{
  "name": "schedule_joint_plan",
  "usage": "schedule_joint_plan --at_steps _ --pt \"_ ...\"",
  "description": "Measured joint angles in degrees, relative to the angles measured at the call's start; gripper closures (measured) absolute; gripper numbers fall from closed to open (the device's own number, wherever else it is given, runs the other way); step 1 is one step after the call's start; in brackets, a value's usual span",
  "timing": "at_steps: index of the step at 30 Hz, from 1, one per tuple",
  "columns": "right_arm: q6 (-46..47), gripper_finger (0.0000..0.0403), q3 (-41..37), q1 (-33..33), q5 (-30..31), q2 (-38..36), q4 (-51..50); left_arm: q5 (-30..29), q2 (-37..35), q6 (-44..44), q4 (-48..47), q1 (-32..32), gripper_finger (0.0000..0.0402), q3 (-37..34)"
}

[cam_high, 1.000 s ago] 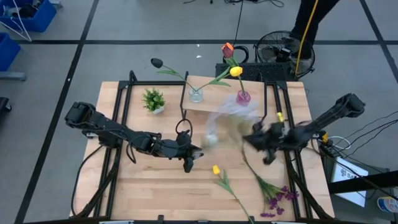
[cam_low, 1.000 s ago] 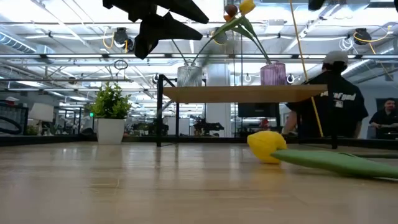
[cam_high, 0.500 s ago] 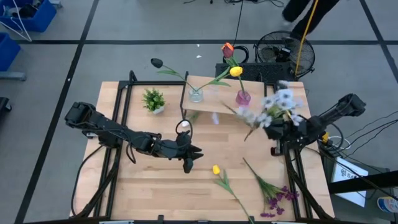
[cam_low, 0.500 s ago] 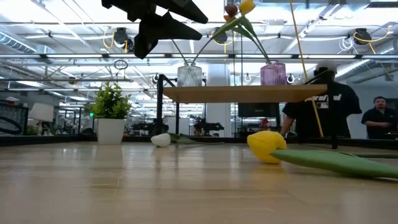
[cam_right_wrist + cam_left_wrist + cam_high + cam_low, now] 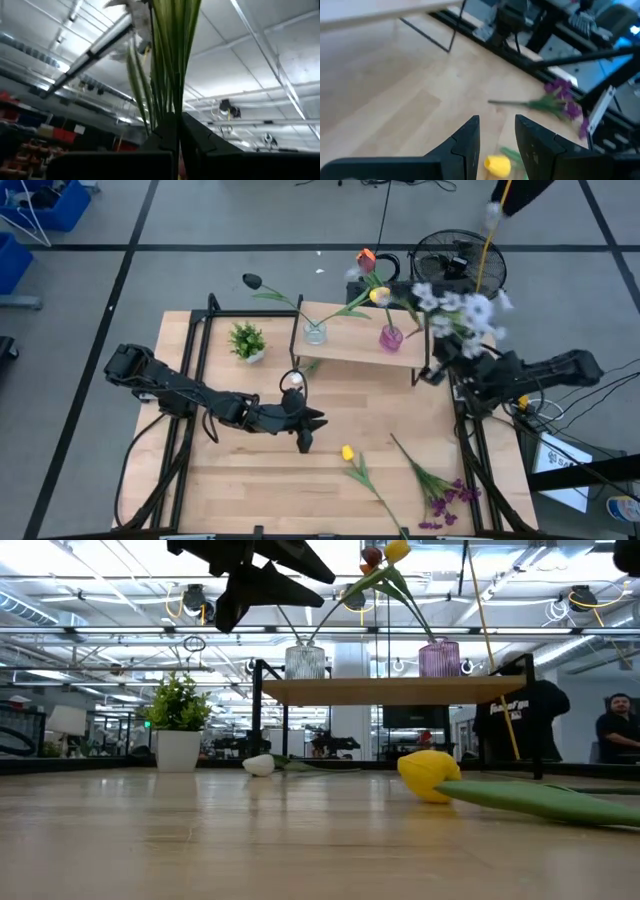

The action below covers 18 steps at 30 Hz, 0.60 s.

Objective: Pick and place flowers into a vace then onto a shelf
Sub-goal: Put the white flowers into the purple vase

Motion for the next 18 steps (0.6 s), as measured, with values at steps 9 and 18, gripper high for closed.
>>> schedule_joint_plan --at_steps 9,18 --pt "20.6 0.0403 0.1 -17.1 -6.8 4.4 -4.5 -1.3 0.0 0.0 1.6 0.0 0.0275 0.0" --pt "27.4 0.0403 0.1 -22.3 -8.2 7.9 -5.0 -1.0 0.0 0.0 1.6 -0.1 0.0275 0.0"
